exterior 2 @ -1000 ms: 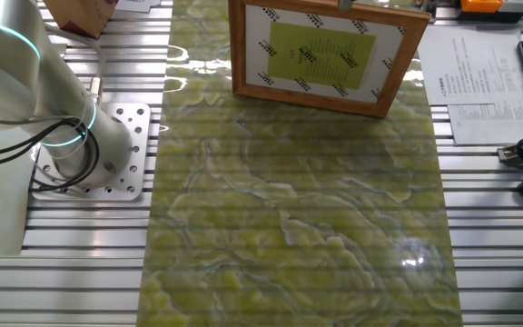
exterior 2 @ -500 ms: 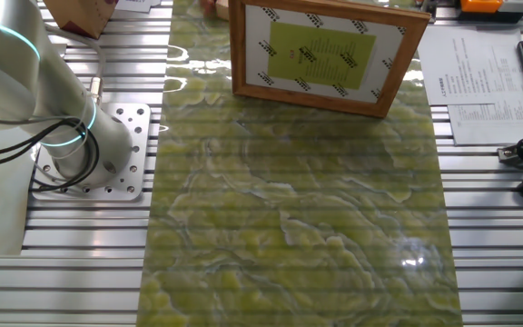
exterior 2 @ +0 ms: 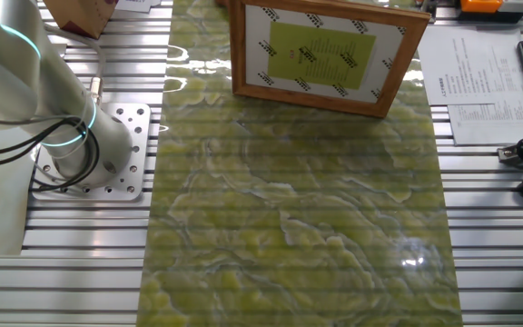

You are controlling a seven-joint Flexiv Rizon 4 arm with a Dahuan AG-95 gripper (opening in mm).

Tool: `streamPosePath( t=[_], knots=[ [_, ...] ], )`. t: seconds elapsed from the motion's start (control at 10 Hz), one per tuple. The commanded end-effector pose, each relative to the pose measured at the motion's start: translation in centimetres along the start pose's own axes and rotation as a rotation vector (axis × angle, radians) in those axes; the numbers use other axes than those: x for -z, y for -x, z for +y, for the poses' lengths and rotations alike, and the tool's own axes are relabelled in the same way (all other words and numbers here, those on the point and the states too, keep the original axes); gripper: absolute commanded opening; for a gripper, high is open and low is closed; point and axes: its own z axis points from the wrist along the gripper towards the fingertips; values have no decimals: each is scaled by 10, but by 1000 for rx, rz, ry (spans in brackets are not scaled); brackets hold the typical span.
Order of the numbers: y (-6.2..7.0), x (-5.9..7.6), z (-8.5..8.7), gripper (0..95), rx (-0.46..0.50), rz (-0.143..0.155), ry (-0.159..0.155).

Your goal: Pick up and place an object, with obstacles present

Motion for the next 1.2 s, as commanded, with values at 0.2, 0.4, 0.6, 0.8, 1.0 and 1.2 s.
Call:
streamPosePath(
  t=[0.2,0.4,0.6,0.8,1.0,1.2],
  knots=[
    [6,-16,25,0,-39,-19,-34],
    [6,-16,25,0,-15,-49,-31],
    [6,-16,25,190,-1,-44,-22],
    [3,-22,25,190,14,-43,-17],
    [-10,-35,32,380,6,-43,-19],
    [-10,-40,43,380,-20,-44,-18]
  ],
)
